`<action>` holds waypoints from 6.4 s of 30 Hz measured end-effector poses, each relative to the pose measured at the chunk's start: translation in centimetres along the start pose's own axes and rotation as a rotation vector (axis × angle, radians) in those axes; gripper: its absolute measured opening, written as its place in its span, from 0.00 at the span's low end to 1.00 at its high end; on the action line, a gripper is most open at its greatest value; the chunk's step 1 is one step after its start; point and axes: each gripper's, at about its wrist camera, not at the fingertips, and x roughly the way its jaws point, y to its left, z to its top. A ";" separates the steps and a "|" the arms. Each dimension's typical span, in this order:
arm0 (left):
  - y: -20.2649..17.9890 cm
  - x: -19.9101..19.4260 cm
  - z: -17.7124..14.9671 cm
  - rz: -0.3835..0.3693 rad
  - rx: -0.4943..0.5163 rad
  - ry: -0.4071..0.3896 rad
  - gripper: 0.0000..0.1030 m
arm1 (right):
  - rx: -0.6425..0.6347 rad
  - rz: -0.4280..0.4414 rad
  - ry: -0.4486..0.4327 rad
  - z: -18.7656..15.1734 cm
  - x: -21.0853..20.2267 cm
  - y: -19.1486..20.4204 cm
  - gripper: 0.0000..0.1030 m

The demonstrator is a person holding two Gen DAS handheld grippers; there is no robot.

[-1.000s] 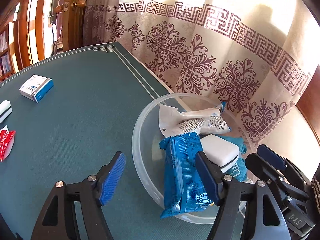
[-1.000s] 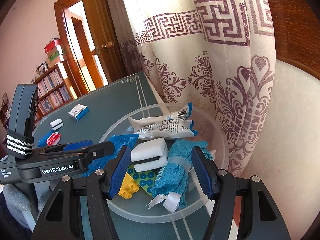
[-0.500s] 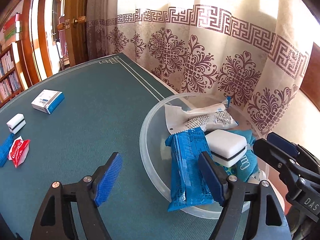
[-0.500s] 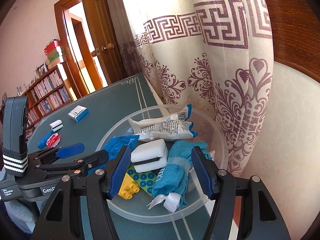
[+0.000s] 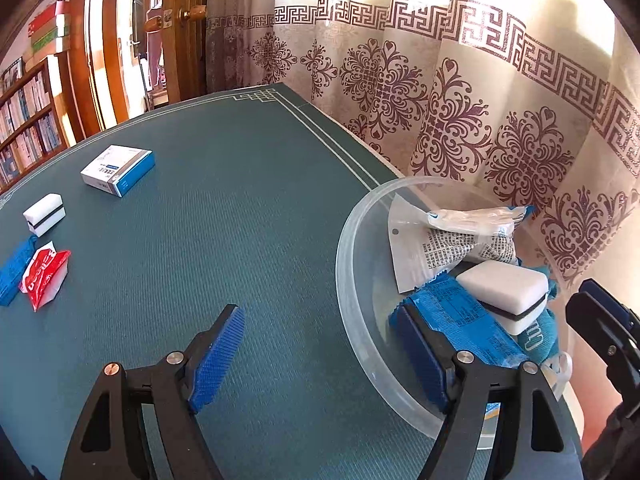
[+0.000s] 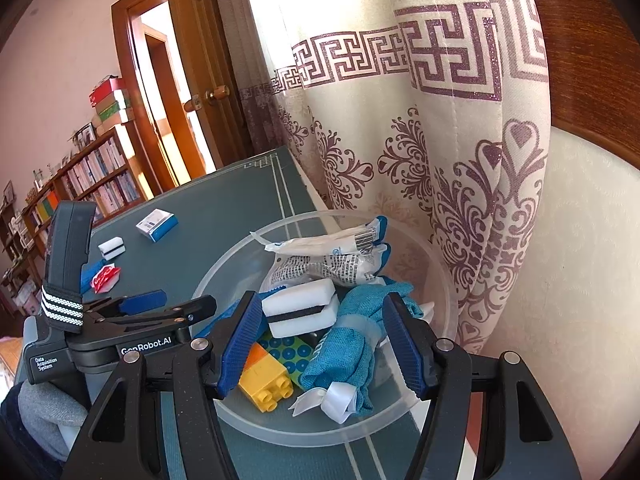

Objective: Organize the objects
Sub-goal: 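Withdraw both open tools from the bowl back over the table, then reach the right tool to the red Balloon glue packet and grasp it, then grasp the second blue packet with the left tool while the right tool holds the red packet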

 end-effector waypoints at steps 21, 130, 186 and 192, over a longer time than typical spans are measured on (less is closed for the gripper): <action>-4.1 -2.4 -2.9 -0.098 0.162 -0.006 0.90 | 0.031 -0.014 -0.009 0.1 -0.3 -1.0 0.62; 28.7 -8.4 -8.5 0.372 -0.367 -0.061 0.94 | -0.460 0.523 0.305 0.5 20.5 35.0 0.67; 29.1 -0.7 -0.2 0.455 -0.022 0.037 0.98 | -0.320 0.516 0.318 -3.2 15.5 27.9 0.49; 30.7 0.0 0.9 0.439 -0.034 0.052 1.00 | -0.315 0.521 0.320 -3.2 15.6 27.8 0.49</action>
